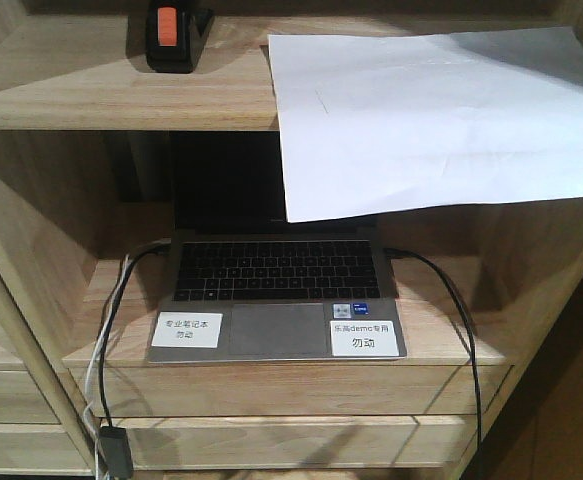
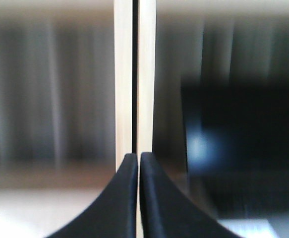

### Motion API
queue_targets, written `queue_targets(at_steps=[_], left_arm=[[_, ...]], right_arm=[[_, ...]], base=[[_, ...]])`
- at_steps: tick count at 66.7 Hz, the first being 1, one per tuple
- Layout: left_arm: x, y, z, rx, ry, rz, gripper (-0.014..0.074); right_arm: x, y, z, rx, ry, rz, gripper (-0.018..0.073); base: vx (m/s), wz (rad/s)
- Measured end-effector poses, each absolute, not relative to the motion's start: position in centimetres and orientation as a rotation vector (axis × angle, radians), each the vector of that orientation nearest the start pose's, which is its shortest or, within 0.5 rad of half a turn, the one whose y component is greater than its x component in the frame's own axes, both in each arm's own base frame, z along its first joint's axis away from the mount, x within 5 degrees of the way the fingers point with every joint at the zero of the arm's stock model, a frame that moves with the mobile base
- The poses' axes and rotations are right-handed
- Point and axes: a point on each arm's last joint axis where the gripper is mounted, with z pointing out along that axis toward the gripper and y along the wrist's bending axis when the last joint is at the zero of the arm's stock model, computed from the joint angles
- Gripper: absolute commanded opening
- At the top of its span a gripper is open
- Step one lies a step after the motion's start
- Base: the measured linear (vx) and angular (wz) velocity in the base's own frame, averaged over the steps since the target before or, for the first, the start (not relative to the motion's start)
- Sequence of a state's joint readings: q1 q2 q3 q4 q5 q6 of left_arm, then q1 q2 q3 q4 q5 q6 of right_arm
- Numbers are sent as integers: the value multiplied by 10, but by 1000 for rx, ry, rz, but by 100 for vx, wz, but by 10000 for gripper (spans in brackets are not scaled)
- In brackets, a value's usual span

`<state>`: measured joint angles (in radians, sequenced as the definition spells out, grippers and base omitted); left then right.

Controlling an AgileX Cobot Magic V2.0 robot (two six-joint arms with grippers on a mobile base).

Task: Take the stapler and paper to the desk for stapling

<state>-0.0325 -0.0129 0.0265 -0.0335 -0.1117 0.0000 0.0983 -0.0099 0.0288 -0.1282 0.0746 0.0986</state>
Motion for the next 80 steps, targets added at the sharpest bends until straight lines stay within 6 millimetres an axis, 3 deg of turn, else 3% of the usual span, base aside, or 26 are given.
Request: queue_targets(at_steps=[8, 22, 33, 46, 55, 80], left_arm=[[52, -1, 228, -14, 1333, -65, -6], [43, -1, 284, -15, 1224, -72, -6], [42, -1, 330, -13, 1242, -74, -6], [51, -2, 368, -6, 1337, -71, -6], [59, -3, 376, -4, 1422, -72, -6], [67, -3, 374, -9, 1479, -83, -3]], right_arm=[[57, 5, 197, -93, 1574, 47, -9], [57, 5, 197, -93, 1574, 47, -9], [57, 5, 197, -93, 1574, 47, -9], [57, 5, 197, -93, 1574, 47, -9], [57, 5, 197, -93, 1574, 47, -9], [57, 5, 197, -93, 1574, 47, -9]], base=[[0, 0], [0, 0], [0, 0], [0, 0], [0, 0], [0, 0]])
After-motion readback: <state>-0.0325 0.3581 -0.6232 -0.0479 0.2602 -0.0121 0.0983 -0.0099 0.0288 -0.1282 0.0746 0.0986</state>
